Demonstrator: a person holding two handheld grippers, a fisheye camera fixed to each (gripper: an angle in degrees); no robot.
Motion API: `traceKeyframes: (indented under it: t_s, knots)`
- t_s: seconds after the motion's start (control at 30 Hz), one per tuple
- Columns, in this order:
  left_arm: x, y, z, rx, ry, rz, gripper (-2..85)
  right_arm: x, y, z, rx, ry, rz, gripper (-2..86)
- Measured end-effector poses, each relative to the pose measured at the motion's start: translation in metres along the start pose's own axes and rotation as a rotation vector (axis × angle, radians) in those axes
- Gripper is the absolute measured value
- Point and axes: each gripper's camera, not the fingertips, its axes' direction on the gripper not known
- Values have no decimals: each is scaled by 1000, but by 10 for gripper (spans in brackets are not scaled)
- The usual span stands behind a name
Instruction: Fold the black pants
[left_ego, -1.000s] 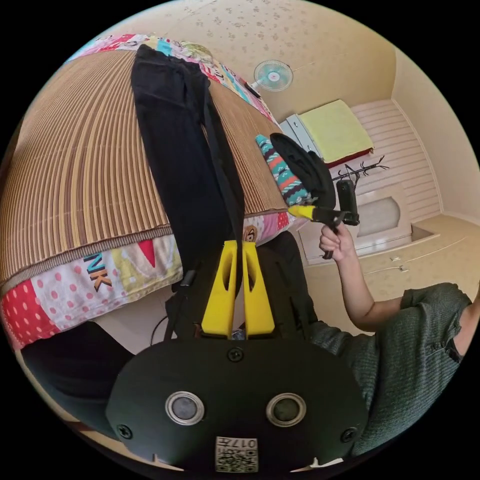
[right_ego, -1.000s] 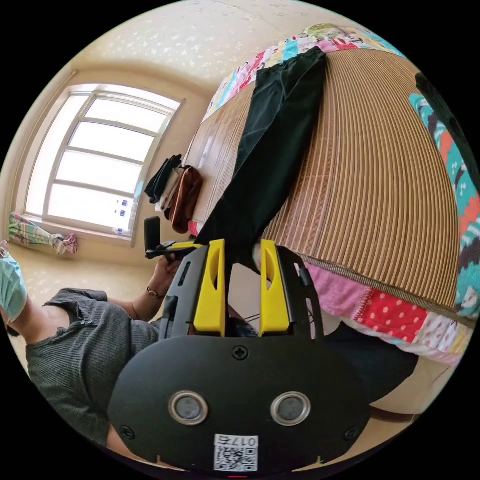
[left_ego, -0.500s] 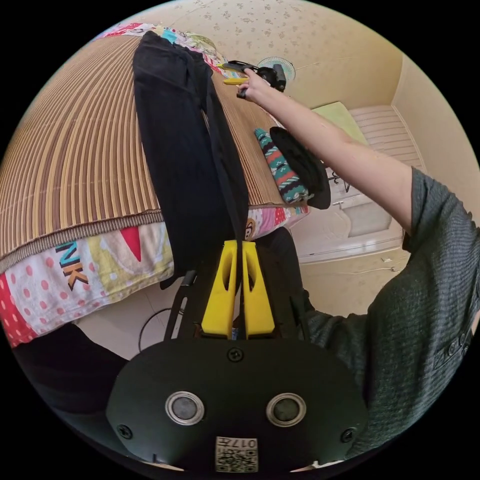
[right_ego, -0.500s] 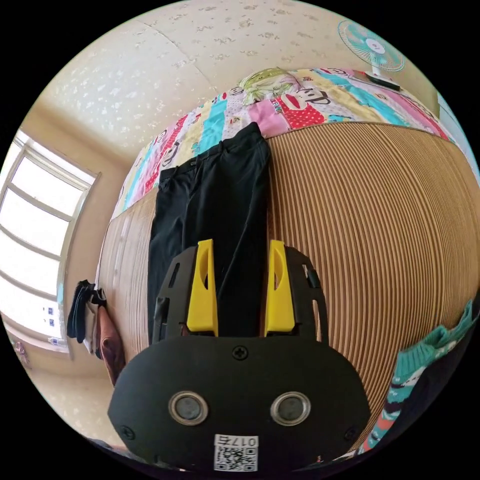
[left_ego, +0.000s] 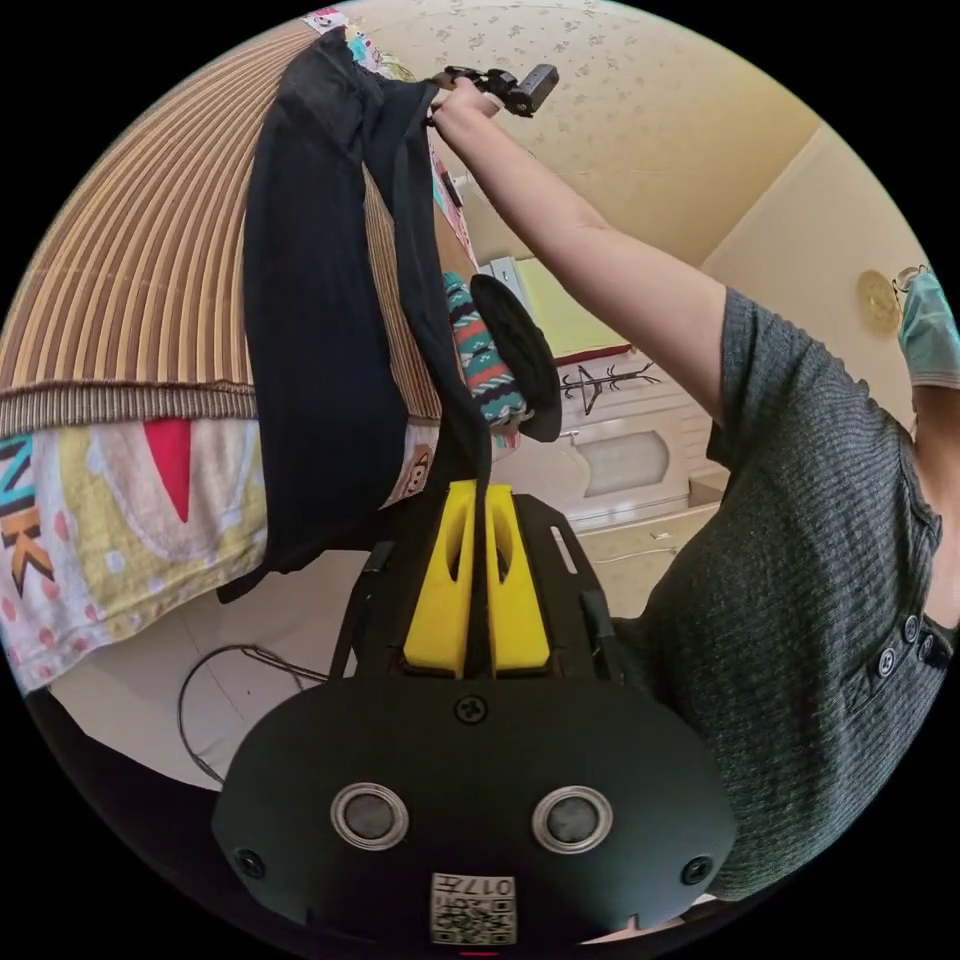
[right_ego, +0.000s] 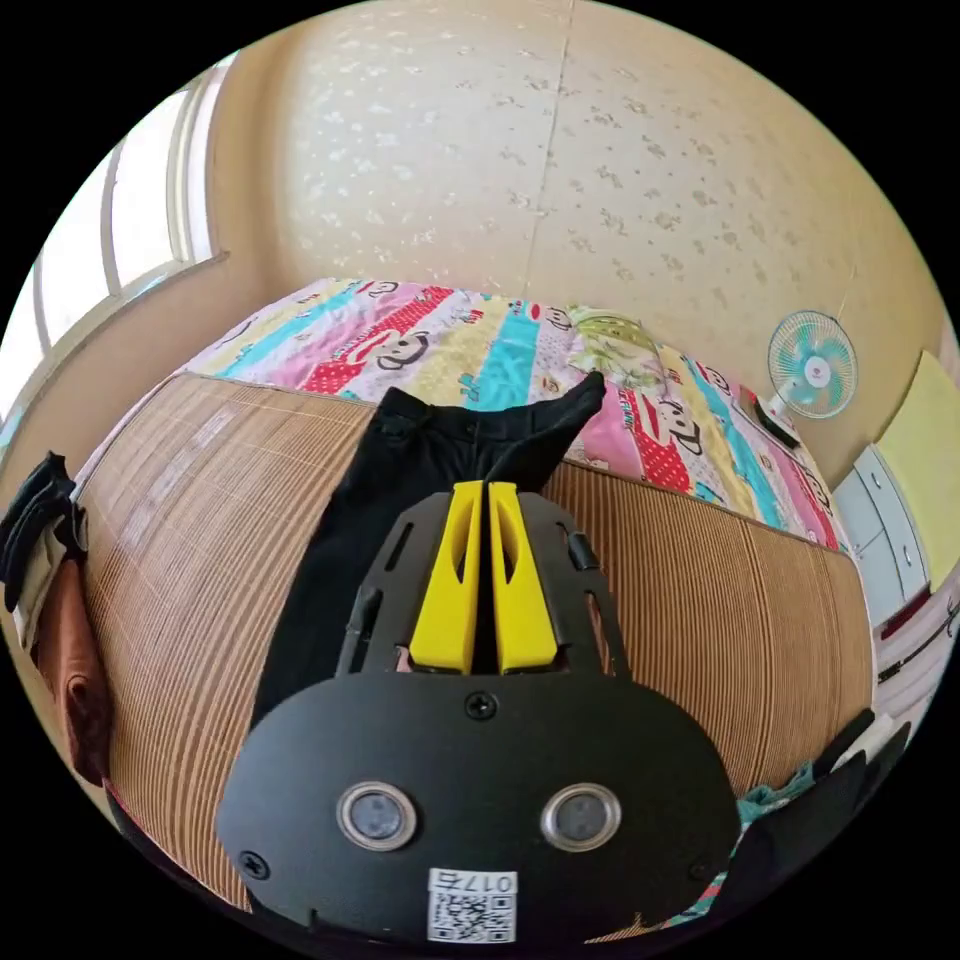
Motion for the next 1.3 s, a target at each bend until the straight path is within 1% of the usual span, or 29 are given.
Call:
traceKeyframes:
  t_s: [0.03,0.1,0.13,0.2,0.27,0.37,0.43,0.5,0.53,0.6,0.63,0.7,0.73,0.8,0.83,0.9,1.03,1.1,1.13,1.17,1.2,1.23,1.3]
  knots:
    - [2,2,0,-1,-18,-3,-9,-7,-6,2,-10,-52,-4,10]
    - [6,10,-5,18,-41,-20,-9,-15,-26,18,-58,-267,22,7]
    - [7,13,-7,27,-44,-25,-9,-14,-28,24,-69,-323,29,7]
    - [9,21,-9,24,-73,-46,-9,-9,-27,46,-153,-503,54,6]
    - [6,26,-5,-8,-108,-73,-9,0,-16,49,-185,-572,77,6]
    - [0,34,3,-8,-134,-112,-9,19,30,21,-158,-603,108,5]
    - [-1,36,10,-12,-128,-129,-9,27,67,2,-204,-608,83,5]
    - [4,34,25,-35,-164,-128,-8,38,131,-33,-279,-624,52,5]
    - [6,33,29,-44,-178,-130,-8,42,149,-44,-294,-630,44,5]
    - [17,31,46,-74,-234,-128,-8,57,221,-91,-366,-643,49,5]
    - [20,31,50,-80,-248,-127,-8,62,239,-104,-382,-654,58,5]
    - [32,29,64,-108,-304,-124,-6,82,302,-157,-417,-727,107,4]
    - [35,29,67,-116,-319,-123,-5,87,315,-170,-420,-745,123,4]
    - [48,27,78,-137,-384,-116,1,108,355,-227,-422,-788,158,4]
    - [51,26,81,-144,-402,-118,5,114,361,-241,-417,-792,163,4]
    - [62,25,93,-173,-454,-128,34,135,373,-303,-369,-784,163,4]
    - [88,39,92,-139,-518,-131,104,166,375,-404,-251,-717,153,4]
    - [117,64,70,-38,-552,-132,116,185,378,-483,-149,-652,160,4]
    - [125,72,63,-18,-563,-129,115,190,379,-503,-130,-626,158,4]
    - [141,92,48,8,-606,-125,113,197,383,-544,-104,-550,160,4]
    - [158,116,30,38,-689,-139,111,203,389,-584,-98,-448,179,4]
    - [165,130,21,54,-735,-148,110,204,395,-604,-99,-397,191,4]
    - [189,187,-14,137,-891,-229,102,206,428,-676,-102,-220,233,5]
